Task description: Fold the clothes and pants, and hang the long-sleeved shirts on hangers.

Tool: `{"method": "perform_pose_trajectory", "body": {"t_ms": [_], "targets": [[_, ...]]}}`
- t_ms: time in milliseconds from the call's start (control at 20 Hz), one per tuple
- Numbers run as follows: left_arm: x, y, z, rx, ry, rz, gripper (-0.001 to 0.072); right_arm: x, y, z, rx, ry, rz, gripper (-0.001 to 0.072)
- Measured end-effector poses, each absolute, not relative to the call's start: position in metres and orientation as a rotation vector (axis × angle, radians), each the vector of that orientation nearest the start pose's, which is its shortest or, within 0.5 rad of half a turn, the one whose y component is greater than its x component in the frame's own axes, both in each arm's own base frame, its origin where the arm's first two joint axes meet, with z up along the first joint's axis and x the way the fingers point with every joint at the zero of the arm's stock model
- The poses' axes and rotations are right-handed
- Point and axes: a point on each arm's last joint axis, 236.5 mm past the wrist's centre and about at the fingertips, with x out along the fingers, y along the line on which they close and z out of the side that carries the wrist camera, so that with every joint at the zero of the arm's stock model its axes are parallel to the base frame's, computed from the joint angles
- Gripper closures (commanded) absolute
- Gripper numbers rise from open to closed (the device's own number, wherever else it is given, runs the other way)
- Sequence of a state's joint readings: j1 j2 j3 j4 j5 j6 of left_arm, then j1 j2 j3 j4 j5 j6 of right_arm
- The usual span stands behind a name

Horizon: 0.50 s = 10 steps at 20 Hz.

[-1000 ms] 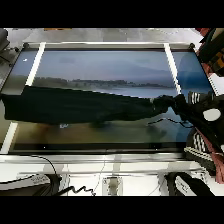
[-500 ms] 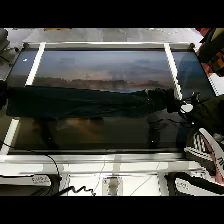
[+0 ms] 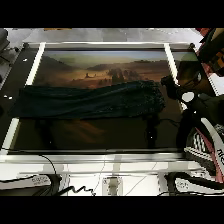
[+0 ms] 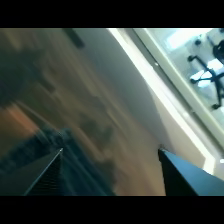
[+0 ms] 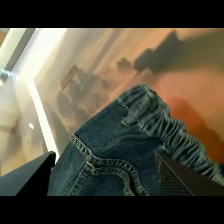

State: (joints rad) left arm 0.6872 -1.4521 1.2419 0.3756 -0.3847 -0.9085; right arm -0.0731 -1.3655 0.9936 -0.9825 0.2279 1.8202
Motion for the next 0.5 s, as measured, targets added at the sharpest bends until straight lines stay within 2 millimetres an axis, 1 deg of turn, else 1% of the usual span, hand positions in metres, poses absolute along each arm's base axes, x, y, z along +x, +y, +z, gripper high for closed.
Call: {"method": "perform_pose_trajectory", "body": {"t_ms": [50, 100, 150, 200, 250, 300, 400, 450, 500], "targets": [[0.479, 0.299, 0.131, -0.651, 0.219, 0.401, 0.0248, 0.517, -0.012, 0.035, 0.836, 0.571, -0.182, 0.0026], [0.468, 0.306, 0.137, -0.639, 0.220, 0.399, 0.0347, 0.515, -0.016, 0.034, 0.826, 0.591, -0.183, 0.0026], [0.457, 0.313, 0.140, -0.633, 0.228, 0.397, 0.0410, 0.511, -0.020, 0.030, 0.816, 0.621, -0.186, 0.0026], [0.446, 0.318, 0.139, -0.635, 0.246, 0.390, 0.0410, 0.507, -0.023, 0.026, 0.809, 0.652, -0.189, 0.0026], [0.433, 0.322, 0.133, -0.645, 0.283, 0.383, 0.0410, 0.502, -0.025, 0.022, 0.801, 0.684, -0.191, 0.0026], [0.420, 0.323, 0.122, -0.666, 0.336, 0.377, 0.0410, 0.497, -0.026, 0.017, 0.786, 0.718, -0.190, 0.0026], [0.388, 0.327, 0.083, -0.739, 0.476, 0.407, 0.0408, 0.488, -0.025, 0.009, 0.746, 0.778, -0.176, 0.0026], [0.370, 0.327, 0.059, -0.785, 0.556, 0.433, 0.0393, 0.483, -0.023, 0.005, 0.726, 0.811, -0.166, 0.0027], [0.354, 0.326, 0.037, -0.832, 0.626, 0.455, 0.0338, 0.478, -0.021, 0.001, 0.710, 0.844, -0.156, 0.0026]]}}
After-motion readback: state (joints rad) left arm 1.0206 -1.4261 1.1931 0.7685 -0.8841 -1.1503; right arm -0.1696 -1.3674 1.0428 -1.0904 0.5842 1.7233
